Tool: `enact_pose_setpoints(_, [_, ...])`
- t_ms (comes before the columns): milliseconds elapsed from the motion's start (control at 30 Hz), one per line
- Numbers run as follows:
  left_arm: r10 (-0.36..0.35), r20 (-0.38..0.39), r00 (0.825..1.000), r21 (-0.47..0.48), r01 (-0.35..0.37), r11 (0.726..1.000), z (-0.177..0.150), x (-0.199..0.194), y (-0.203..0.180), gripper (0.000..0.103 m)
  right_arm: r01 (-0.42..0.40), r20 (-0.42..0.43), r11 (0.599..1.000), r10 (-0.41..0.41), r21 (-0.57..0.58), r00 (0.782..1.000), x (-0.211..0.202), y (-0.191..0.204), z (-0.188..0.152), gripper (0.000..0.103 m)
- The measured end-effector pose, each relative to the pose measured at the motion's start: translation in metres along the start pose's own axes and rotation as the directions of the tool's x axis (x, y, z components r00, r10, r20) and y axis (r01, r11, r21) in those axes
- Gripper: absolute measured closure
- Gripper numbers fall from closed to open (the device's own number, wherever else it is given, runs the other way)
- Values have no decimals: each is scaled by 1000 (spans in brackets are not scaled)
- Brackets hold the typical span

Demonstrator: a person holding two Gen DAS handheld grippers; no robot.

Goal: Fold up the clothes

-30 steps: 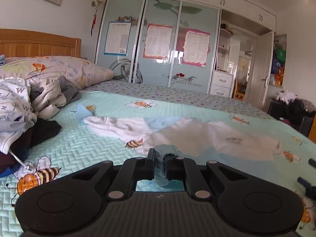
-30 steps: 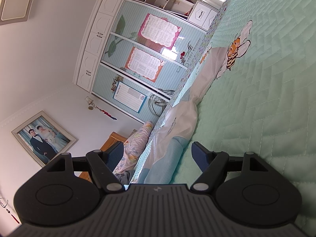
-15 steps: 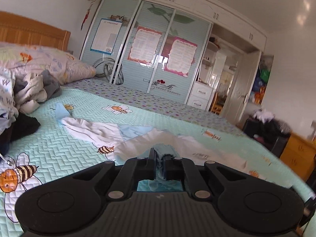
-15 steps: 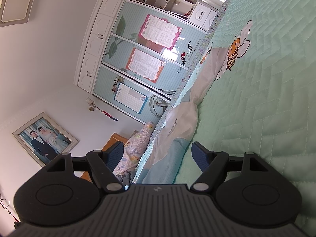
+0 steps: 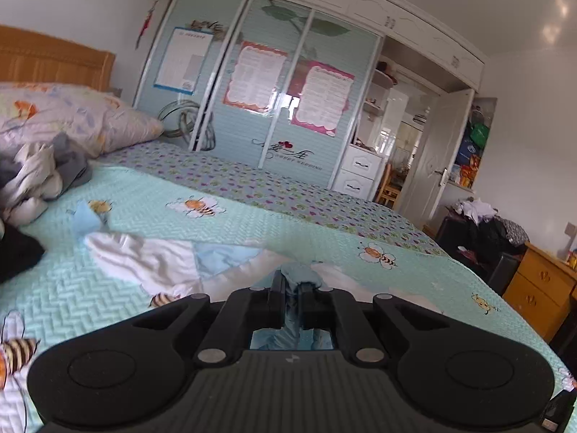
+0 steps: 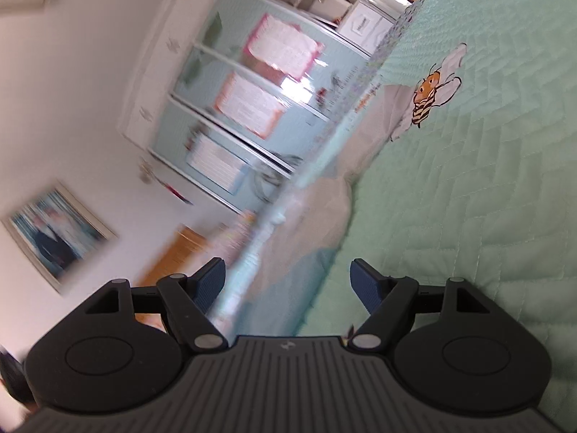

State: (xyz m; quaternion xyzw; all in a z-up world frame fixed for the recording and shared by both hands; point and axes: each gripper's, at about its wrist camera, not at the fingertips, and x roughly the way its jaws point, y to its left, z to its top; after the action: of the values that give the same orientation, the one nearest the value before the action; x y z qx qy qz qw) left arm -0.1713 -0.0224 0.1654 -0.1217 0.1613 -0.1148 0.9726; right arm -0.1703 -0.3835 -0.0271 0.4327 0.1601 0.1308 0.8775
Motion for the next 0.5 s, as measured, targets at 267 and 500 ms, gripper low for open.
enact_pose_setpoints(267, [-25, -8, 1000, -23, 24, 999, 11, 5, -1, 97, 105, -99, 822, -192, -560, 976, 12, 124, -77, 12])
enact_pose_setpoints(500, [-33, -53, 998, -65, 29, 997, -9, 3, 20, 97, -372, -481, 713, 56, -594, 875, 35, 186, -129, 11])
